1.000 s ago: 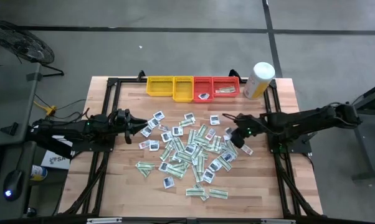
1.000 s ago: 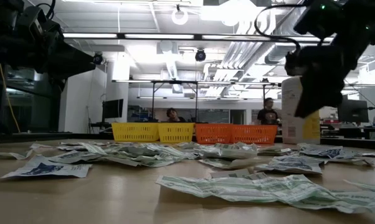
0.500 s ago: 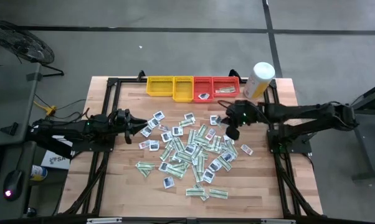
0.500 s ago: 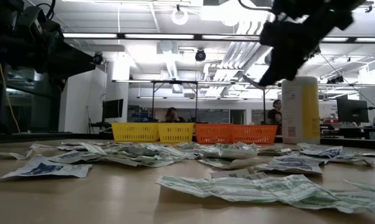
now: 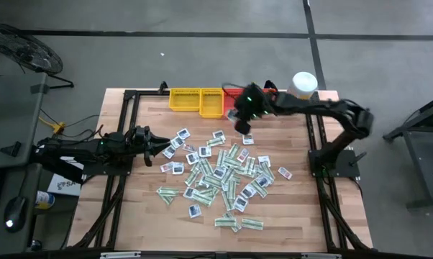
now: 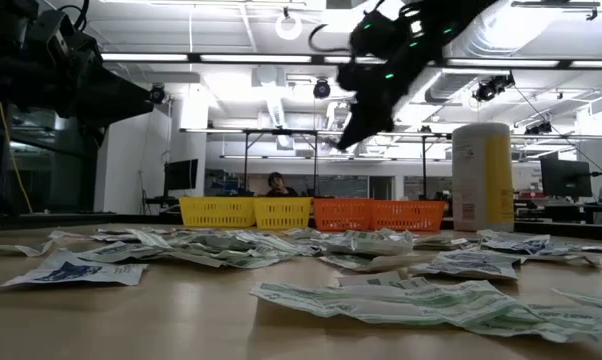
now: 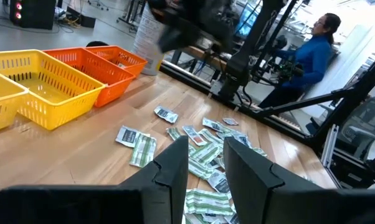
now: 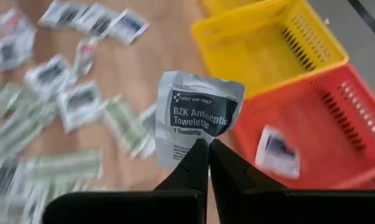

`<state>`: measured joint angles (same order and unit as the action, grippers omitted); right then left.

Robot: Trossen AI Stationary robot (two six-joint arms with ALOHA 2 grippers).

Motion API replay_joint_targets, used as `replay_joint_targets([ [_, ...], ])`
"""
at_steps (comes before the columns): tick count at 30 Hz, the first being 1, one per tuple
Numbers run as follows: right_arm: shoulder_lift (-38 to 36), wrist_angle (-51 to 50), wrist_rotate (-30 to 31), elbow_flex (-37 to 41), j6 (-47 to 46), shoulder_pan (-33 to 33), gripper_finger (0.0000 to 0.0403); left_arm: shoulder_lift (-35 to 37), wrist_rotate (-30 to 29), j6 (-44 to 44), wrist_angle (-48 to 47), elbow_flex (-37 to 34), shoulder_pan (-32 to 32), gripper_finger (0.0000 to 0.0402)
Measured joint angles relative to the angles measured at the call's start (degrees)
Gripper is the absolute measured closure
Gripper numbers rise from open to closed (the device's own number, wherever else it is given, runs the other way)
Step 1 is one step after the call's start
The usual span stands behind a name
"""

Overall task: Pick & Place First Aid Supplies
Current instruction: Put the gray packet into the right yellow bin

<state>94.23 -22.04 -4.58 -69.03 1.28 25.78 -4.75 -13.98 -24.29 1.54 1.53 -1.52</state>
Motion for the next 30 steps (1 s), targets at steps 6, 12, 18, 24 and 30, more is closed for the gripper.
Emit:
replay_joint_targets([
  [6, 11.80, 0.01, -0.15, -12.10, -5.76, 3.47, 0.0402, 0.02, 0.00, 0.00, 0.00, 0.01, 0.00, 0.0300],
  [12, 21.44, 0.00, -0.26, -21.95, -13.38, 5.49, 0.0402, 0.02, 0.00, 0.00, 0.00, -0.01, 0.00, 0.0300],
  [18, 26.68, -0.02, -0.51, -26.61, -22.77, 7.04, 0.0401, 0.02, 0.01, 0.00, 0.00, -0.01, 0.00, 0.0300],
  [24, 27.04, -0.08, -2.04, -26.47, -26.85, 7.65, 0.0389, 0.00, 0.03, 0.00, 0.00, 0.01, 0.00, 0.0300],
  [30, 27.04, -0.86, -3.41, -26.38, -28.40, 7.65, 0.0345, 0.01, 0.02, 0.00, 0.00, 0.01, 0.00, 0.0300],
])
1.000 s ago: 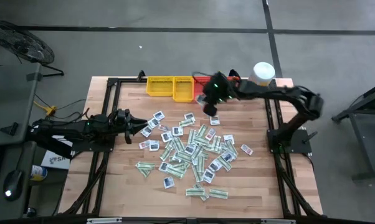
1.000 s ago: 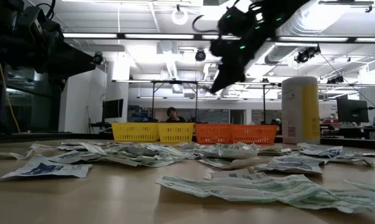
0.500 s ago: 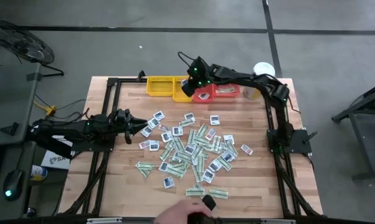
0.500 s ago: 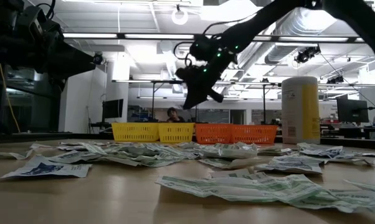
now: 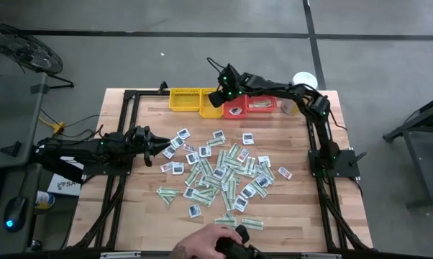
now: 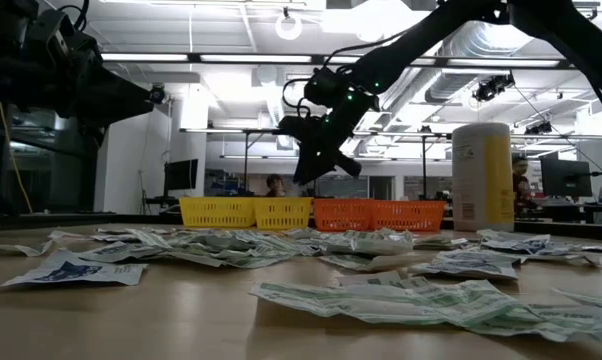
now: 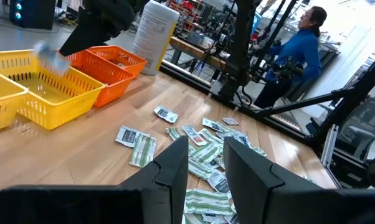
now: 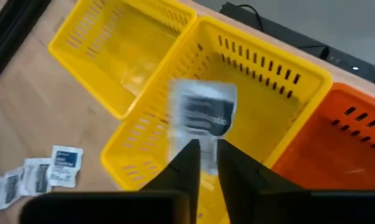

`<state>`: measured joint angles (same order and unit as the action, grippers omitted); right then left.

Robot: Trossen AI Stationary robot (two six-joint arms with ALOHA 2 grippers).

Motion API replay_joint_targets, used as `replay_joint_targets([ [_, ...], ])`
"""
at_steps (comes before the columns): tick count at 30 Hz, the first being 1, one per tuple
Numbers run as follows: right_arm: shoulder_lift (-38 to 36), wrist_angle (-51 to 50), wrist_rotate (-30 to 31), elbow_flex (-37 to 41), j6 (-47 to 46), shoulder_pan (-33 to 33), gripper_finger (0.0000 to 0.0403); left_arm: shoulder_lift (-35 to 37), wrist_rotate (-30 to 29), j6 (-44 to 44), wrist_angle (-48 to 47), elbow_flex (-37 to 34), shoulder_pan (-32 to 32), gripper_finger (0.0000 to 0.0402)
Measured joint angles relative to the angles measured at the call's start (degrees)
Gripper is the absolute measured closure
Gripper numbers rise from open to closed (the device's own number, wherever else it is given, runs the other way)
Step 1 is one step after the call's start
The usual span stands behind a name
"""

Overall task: Pick & Place First Aid Supplies
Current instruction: Put the gray packet into the right yellow bin

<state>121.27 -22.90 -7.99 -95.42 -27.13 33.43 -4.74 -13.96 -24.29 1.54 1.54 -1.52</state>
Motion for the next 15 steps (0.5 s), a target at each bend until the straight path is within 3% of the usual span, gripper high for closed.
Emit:
replay_joint_targets([
  [8, -0.44, -0.11, -1.81, 0.03, 0.38, 0.74, 0.0275, -0.01, 0.00, 0.00, 0.00, -0.02, 0.00, 0.0300],
  [15, -6.96, -6.59, -2.30, -0.01, 12.77, 0.01, 0.0269, 0.00, 0.00, 0.00, 0.00, 0.00, 0.00, 0.0300],
])
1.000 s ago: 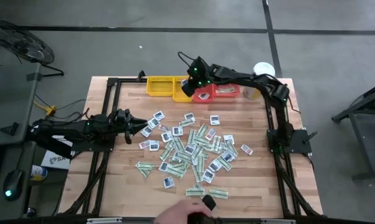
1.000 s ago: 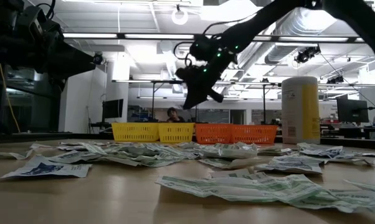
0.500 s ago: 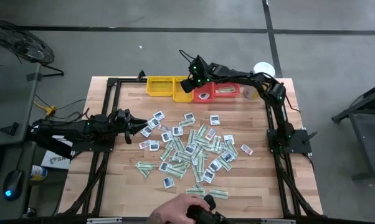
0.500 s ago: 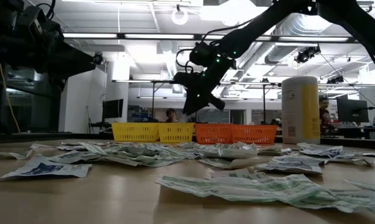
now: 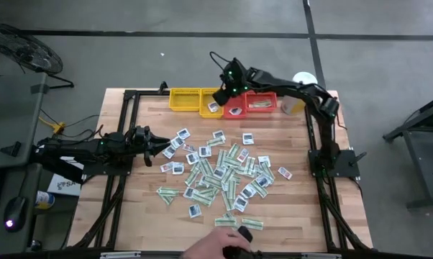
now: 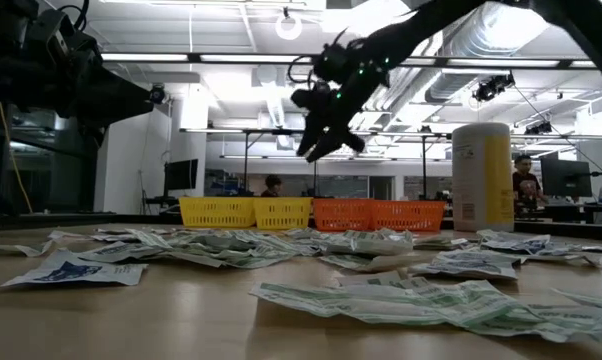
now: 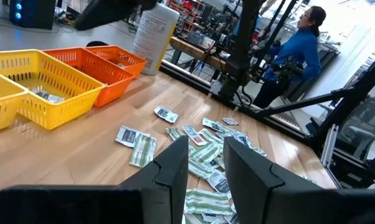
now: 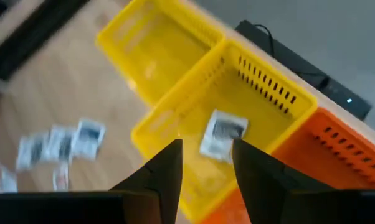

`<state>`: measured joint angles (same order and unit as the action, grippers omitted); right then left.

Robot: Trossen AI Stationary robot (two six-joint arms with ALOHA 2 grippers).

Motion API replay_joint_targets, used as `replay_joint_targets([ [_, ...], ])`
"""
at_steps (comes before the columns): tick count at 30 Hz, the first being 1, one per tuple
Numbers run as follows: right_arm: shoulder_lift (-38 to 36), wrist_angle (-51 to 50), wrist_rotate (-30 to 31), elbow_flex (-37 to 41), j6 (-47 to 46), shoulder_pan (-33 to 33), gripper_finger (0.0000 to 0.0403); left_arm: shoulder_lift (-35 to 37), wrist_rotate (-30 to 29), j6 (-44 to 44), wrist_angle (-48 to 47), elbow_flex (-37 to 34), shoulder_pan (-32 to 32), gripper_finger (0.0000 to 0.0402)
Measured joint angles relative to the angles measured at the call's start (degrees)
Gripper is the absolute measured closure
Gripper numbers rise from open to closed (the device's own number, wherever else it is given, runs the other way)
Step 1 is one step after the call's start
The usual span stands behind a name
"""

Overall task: Pick & Place First Aid Supplies
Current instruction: Put the gray packet into the right yellow bin

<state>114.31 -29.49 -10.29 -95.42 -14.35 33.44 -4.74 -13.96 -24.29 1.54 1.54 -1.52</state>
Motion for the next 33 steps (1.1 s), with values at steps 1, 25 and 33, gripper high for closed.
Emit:
replay_joint_targets([
  [1, -1.02, -1.49, 0.05, 0.53, 2.21, -0.26, 0.0269, 0.01, 0.00, 0.00, 0.00, 0.00, 0.00, 0.0300],
  [25, -38.59, 5.33, 7.19, 50.21, 16.78, -10.76, 0.0269, 0.01, 0.00, 0.00, 0.00, -0.02, 0.00, 0.0300],
  [33, -35.54, 12.83, 7.73, 56.43, 27.75, -15.70, 0.0268, -0.01, 0.00, 0.00, 0.00, 0.00, 0.00, 0.0300],
])
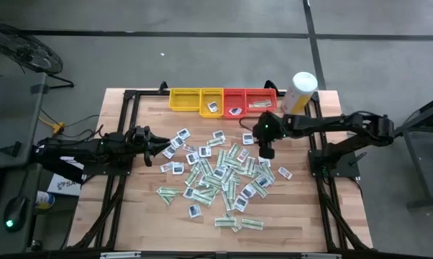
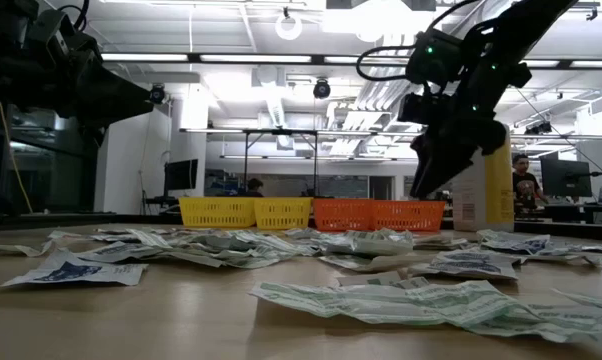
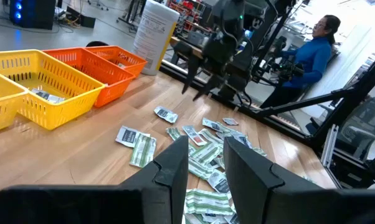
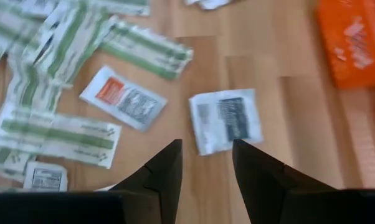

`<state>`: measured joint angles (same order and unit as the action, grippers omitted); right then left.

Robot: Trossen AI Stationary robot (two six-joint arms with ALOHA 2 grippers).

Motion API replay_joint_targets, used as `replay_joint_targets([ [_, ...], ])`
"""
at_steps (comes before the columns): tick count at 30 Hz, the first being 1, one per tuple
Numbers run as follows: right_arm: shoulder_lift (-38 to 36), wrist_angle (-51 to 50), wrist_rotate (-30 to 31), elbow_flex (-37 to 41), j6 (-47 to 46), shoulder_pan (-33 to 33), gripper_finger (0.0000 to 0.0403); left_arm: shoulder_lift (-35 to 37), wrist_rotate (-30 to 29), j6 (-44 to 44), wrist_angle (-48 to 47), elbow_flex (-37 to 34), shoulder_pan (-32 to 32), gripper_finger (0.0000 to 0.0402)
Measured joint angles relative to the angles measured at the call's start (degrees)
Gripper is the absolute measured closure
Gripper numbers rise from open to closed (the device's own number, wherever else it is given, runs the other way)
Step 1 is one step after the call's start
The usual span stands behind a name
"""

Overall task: Pick & Place First Aid Supplies
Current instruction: Put the gray packet into the right yellow bin

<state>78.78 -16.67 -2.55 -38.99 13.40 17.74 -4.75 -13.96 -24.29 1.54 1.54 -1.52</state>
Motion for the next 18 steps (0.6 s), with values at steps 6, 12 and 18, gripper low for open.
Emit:
replay_joint_targets([
  [6, 4.75, 1.71, 1.47, -0.88, 4.05, -1.44, 0.0268, 0.00, 0.00, 0.00, 0.00, -0.02, 0.00, 0.0300],
  [12, 10.06, 1.07, 0.00, -4.28, 3.64, -1.18, 0.0268, 0.01, 0.00, 0.00, 0.00, -0.01, 0.00, 0.0300],
  [18, 16.66, -3.67, -0.39, -9.65, 3.32, 0.24, 0.0268, 0.01, 0.00, 0.00, 0.00, -0.01, 0.00, 0.0300],
])
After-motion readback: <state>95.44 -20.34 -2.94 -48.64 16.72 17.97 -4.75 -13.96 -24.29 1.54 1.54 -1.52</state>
